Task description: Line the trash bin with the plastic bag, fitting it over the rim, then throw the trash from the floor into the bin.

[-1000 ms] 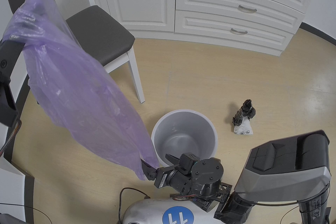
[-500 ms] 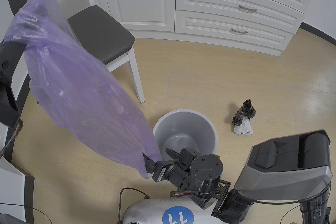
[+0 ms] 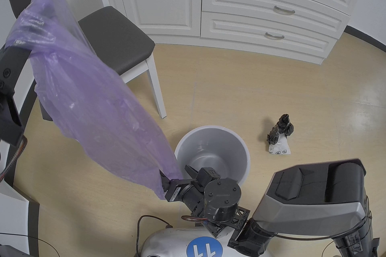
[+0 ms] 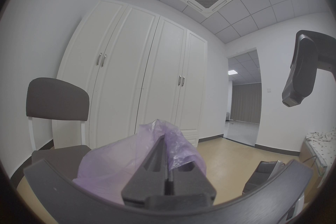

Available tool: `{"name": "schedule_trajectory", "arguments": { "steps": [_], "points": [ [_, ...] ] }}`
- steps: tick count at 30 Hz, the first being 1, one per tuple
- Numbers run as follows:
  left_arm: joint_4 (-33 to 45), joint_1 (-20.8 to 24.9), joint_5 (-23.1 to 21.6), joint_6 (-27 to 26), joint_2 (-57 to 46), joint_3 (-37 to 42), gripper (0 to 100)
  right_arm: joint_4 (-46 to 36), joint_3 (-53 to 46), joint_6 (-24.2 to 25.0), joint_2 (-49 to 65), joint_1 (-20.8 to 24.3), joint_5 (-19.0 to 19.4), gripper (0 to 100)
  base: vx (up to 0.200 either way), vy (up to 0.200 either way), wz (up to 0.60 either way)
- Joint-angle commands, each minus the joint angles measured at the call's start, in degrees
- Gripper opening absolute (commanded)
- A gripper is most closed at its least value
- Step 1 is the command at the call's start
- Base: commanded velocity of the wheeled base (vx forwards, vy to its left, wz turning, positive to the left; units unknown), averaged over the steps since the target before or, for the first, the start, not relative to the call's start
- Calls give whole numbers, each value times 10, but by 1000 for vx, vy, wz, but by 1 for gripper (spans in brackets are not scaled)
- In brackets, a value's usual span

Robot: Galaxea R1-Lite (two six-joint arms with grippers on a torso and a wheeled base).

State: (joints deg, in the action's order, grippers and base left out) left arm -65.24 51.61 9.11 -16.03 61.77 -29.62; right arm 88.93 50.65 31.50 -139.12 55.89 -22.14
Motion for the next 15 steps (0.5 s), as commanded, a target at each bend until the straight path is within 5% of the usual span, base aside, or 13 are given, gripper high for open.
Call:
{"name": "schedule_trajectory", "arguments": {
  "steps": [1, 15],
  "points": [
    [-2, -1, 0, -1, 2, 0, 0, 11, 4, 0, -17, -1, 0, 100, 0, 0, 0],
    [-3, -1, 0, 1, -3, -3, 0, 11, 4, -1, -55, -4, 1, 100, 0, 0, 0]
  ]
}}
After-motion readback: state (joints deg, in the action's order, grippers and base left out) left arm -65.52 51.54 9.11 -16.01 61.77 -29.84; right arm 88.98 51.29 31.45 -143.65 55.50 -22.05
